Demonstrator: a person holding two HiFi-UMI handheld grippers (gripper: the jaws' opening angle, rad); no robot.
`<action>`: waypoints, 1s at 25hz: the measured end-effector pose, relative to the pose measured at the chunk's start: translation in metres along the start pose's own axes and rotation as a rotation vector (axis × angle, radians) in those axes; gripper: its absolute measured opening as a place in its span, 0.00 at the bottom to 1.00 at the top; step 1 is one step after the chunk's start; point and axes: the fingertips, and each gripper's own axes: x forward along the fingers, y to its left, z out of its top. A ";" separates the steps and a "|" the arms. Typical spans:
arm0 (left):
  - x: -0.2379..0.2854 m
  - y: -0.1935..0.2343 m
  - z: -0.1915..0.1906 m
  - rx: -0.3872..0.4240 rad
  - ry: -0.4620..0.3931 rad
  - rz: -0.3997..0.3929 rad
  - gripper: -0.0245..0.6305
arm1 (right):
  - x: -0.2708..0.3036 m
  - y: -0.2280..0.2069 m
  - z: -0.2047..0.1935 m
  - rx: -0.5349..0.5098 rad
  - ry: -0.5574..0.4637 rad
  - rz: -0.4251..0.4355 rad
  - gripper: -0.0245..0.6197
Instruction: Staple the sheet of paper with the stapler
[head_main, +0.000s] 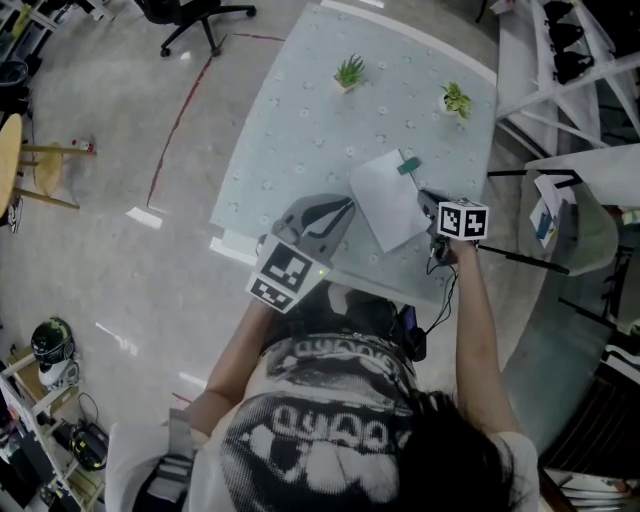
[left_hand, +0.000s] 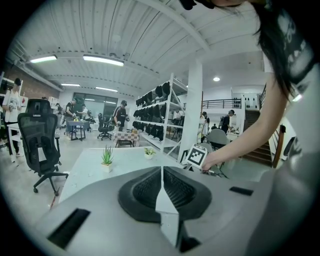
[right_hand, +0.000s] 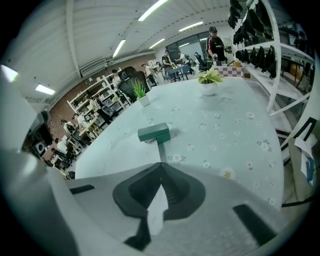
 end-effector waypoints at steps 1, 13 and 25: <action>0.000 0.000 -0.001 -0.001 0.001 -0.001 0.06 | -0.002 0.000 0.001 -0.004 -0.003 0.002 0.05; 0.017 -0.014 -0.006 -0.019 0.004 -0.023 0.06 | -0.022 0.027 0.059 -0.473 0.002 0.035 0.04; 0.025 -0.027 -0.015 -0.024 0.016 0.006 0.06 | 0.011 0.050 0.066 -1.287 0.332 0.108 0.04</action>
